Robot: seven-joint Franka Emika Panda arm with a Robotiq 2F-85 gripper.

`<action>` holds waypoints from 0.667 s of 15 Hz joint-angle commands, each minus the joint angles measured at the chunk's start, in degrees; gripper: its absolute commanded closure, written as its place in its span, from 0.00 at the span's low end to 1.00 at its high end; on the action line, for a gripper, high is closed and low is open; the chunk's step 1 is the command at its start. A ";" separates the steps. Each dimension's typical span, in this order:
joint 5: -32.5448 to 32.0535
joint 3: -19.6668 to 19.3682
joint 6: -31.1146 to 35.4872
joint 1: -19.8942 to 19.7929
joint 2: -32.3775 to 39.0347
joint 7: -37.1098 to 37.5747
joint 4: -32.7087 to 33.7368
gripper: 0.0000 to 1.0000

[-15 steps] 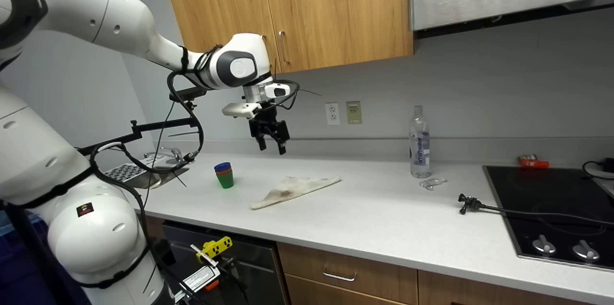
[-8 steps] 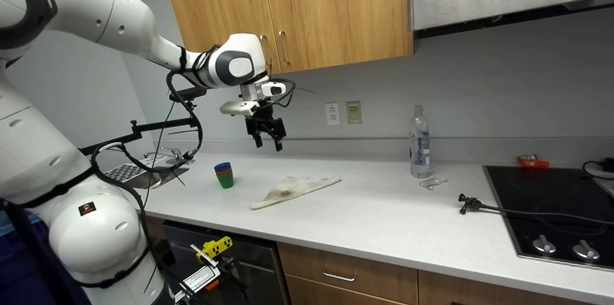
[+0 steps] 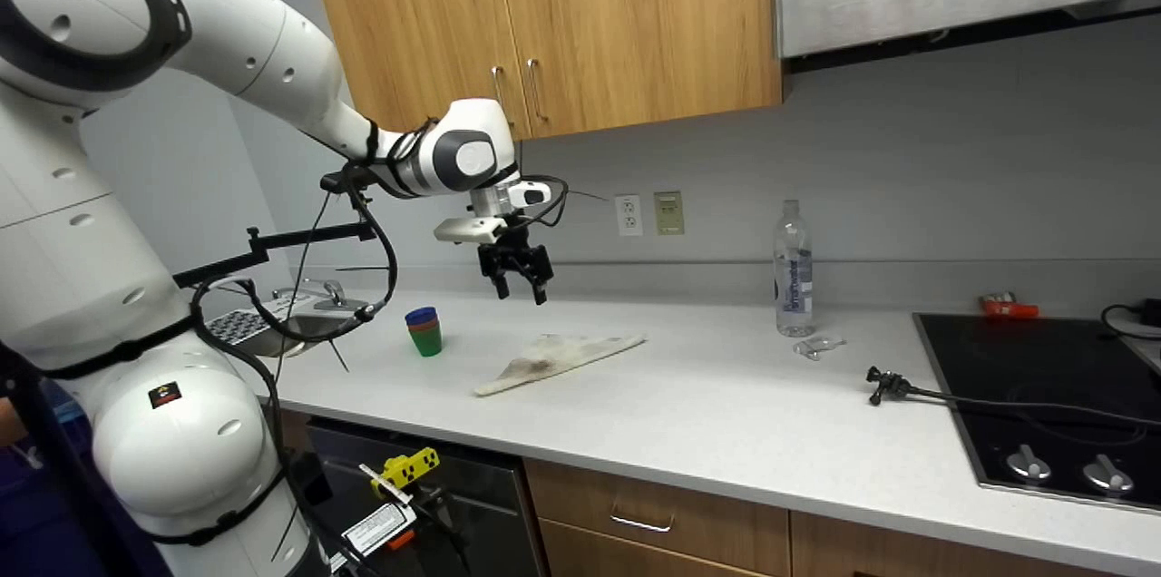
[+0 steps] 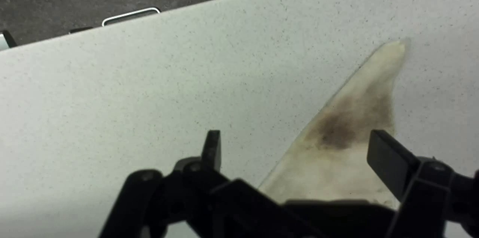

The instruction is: Fold the cloth on the table

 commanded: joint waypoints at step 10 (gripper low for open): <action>-3.60 4.92 11.30 6.28 18.42 4.35 11.68 0.00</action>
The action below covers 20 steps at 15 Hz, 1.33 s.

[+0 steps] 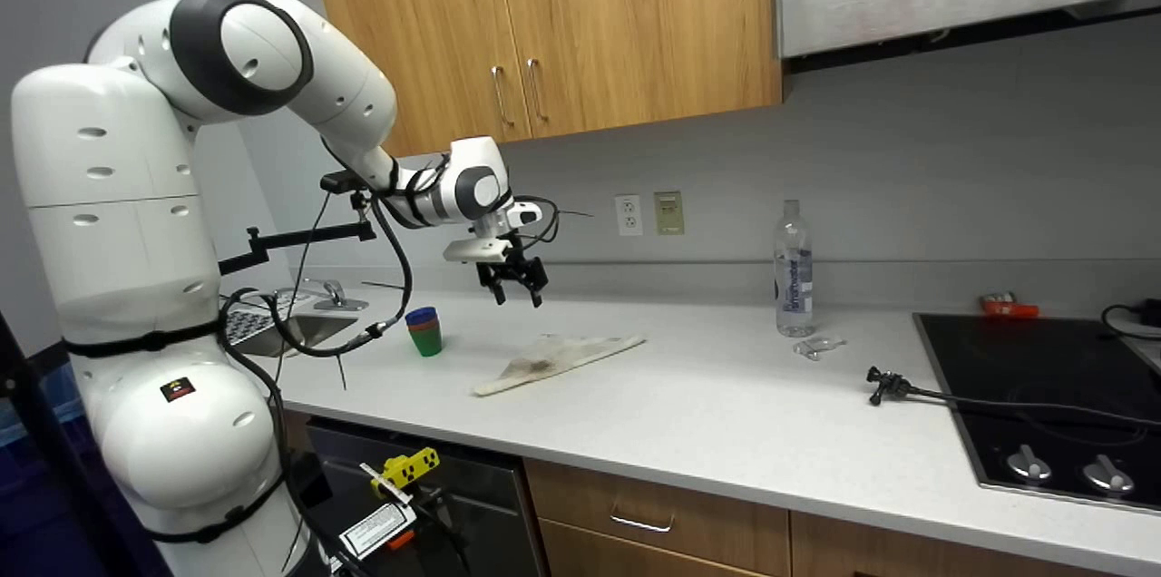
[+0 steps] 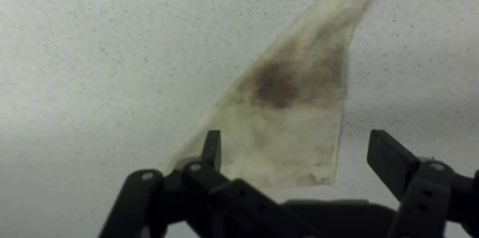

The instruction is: Fold the cloth on the table

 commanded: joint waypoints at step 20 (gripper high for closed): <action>5.44 2.64 2.89 3.24 10.26 -1.45 -3.65 0.00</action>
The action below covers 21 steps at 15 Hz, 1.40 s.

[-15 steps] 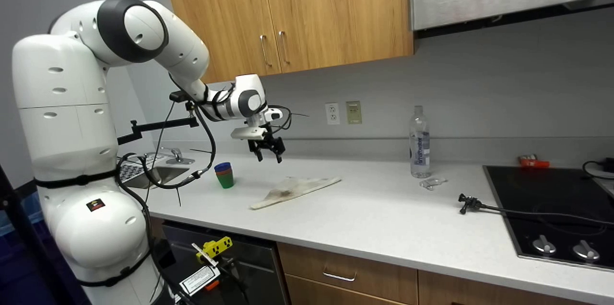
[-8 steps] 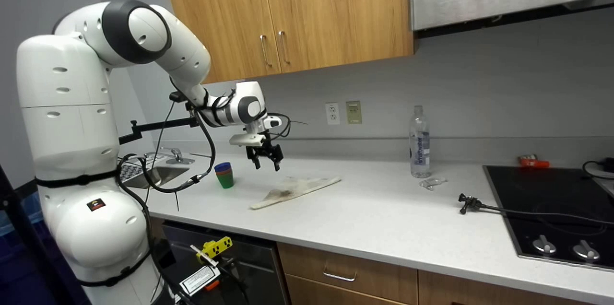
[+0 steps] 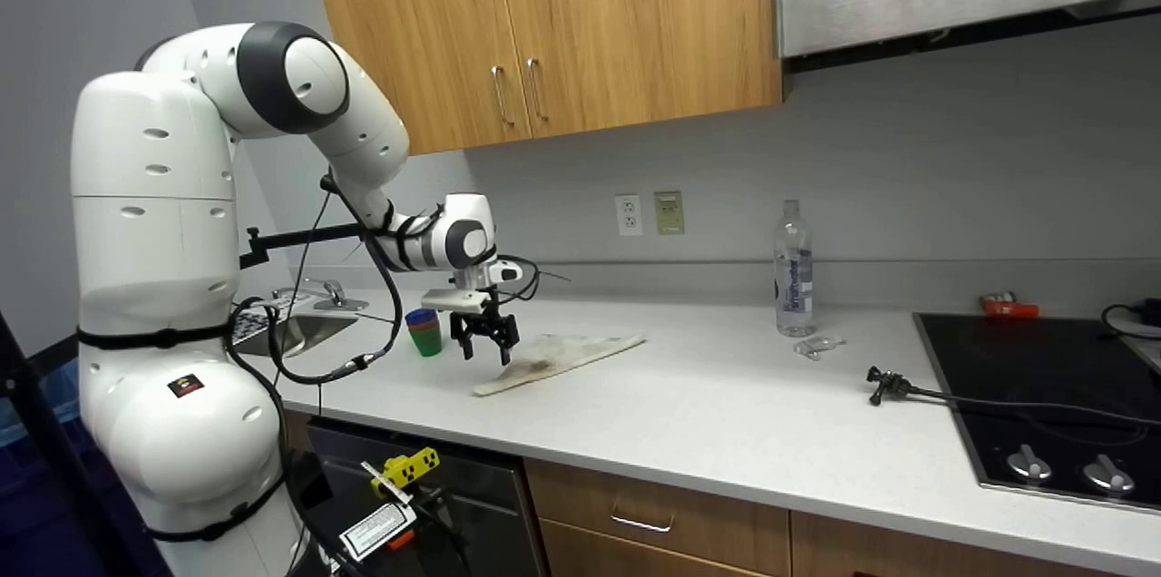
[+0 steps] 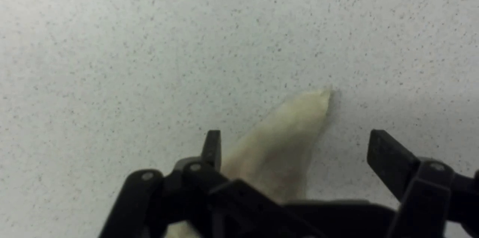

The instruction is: Fold the cloth on the table

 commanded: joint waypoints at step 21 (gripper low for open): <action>6.69 -3.37 5.71 2.01 9.04 8.68 2.49 0.00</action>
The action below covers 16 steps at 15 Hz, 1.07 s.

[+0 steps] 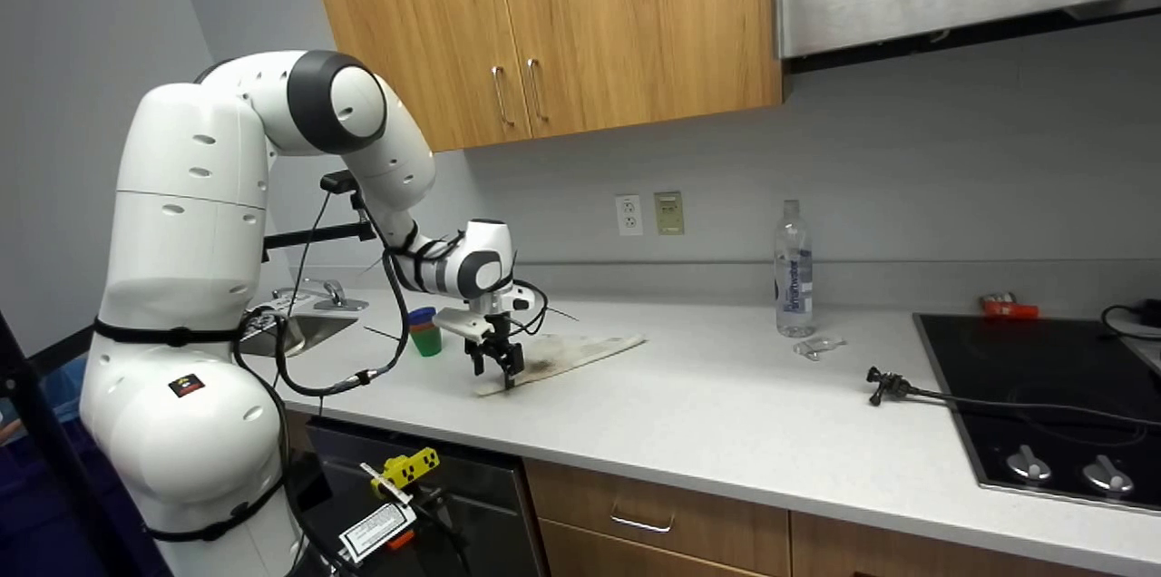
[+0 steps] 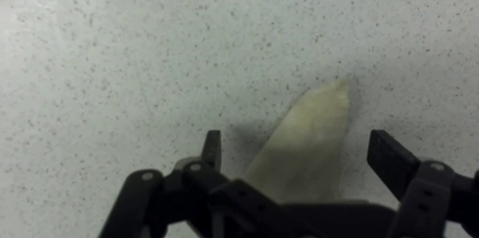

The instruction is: Fold the cloth on the table

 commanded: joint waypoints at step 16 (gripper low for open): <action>0.48 -2.94 -2.74 3.22 3.74 10.62 3.46 0.82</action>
